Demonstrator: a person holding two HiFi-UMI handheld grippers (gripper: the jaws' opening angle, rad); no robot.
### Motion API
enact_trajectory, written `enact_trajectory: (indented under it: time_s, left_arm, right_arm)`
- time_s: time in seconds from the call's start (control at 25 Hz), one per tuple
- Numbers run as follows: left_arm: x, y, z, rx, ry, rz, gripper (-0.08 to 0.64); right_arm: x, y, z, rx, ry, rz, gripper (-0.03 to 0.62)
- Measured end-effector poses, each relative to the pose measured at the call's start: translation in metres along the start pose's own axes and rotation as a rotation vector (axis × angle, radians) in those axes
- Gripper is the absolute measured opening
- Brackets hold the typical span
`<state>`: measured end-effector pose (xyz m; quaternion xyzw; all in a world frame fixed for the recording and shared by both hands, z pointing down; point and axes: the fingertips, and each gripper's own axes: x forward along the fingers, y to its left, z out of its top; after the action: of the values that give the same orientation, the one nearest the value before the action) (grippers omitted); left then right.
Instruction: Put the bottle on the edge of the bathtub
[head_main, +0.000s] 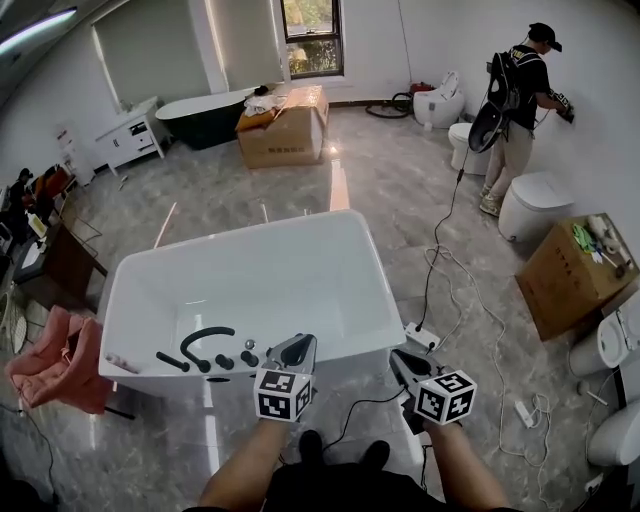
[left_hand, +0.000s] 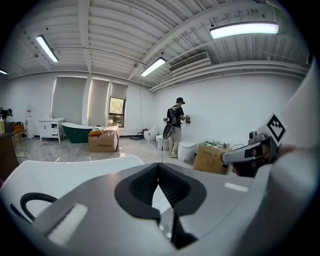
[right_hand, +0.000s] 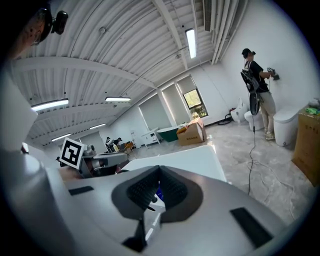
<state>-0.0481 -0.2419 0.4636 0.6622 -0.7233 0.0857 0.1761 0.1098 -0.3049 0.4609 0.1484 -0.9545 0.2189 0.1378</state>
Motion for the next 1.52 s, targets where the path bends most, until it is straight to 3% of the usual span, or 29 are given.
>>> enact_trajectory:
  time_s: [0.2,0.4,0.68,1.0,1.52]
  left_arm:
    - [-0.003,-0.021,0.03,-0.014,-0.051,0.047,0.011]
    - [-0.025,-0.026,0.066,-0.032,-0.109,0.036,0.011]
    - [-0.061,0.004,0.106,0.038,-0.191,0.077,0.011]
    - [-0.07,0.048,0.123,0.068,-0.228,0.101,0.011]
    - [-0.065,0.057,0.104,0.035,-0.191,0.073,0.011]
  right_arm:
    - [-0.018,-0.016,0.035,-0.076,-0.047,0.038,0.011]
    - [-0.038,-0.007,0.086,-0.122,-0.159,0.034,0.011]
    - [-0.045,0.03,0.141,-0.202,-0.301,0.059,0.011]
    - [-0.024,0.053,0.153,-0.263,-0.331,0.026,0.009]
    - [-0.01,0.062,0.134,-0.233,-0.285,0.038,0.009]
